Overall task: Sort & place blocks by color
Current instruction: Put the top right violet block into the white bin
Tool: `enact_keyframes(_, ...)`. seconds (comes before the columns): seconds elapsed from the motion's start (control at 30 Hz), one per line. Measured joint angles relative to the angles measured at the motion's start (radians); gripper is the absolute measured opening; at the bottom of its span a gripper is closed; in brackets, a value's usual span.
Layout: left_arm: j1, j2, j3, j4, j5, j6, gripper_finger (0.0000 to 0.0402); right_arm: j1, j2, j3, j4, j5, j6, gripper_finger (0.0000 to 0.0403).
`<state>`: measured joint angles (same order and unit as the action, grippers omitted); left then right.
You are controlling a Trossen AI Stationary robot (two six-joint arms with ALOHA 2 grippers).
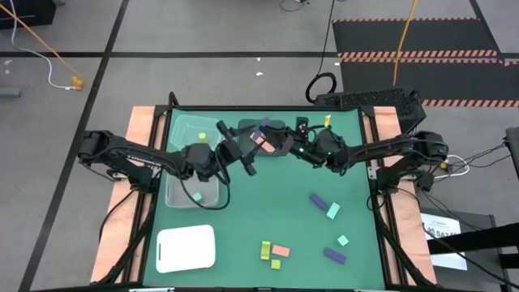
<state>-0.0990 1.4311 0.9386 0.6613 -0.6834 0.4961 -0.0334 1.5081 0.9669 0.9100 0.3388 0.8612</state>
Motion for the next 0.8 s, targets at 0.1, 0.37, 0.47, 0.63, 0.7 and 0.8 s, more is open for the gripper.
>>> enact_keyframes(0.1, 0.011, 0.0, 0.0, -0.001, -0.002, -0.003, 0.0255, 0.0, 0.023, 0.015, -0.008, -0.026, 0.012, 0.0085)
enact_keyframes(0.37, 0.014, 0.0, 0.0, -0.001, 0.002, -0.007, 0.0172, 0.0, 0.026, 0.021, -0.016, -0.03, 0.017, 0.0085)
enact_keyframes(0.47, 0.014, 0.0, 0.0, -0.002, -0.006, -0.007, 0.0109, 0.0, 0.026, 0.021, -0.013, -0.027, 0.016, 0.0085)
enact_keyframes(0.63, 0.014, -0.009, 0.0, -0.008, -0.005, -0.036, 0.0055, -0.001, 0.026, 0.021, -0.013, -0.055, -0.018, 0.0148)
enact_keyframes(0.7, 0.013, -0.015, 0.0, -0.006, 0.001, -0.058, 0.0055, -0.008, 0.022, 0.021, -0.011, -0.106, -0.043, 0.0188)
enact_keyframes(0.8, 0.011, -0.025, 0.0, -0.008, 0.002, -0.077, 0.0055, -0.03, -0.001, 0.021, -0.037, -0.19, -0.067, 0.0238)
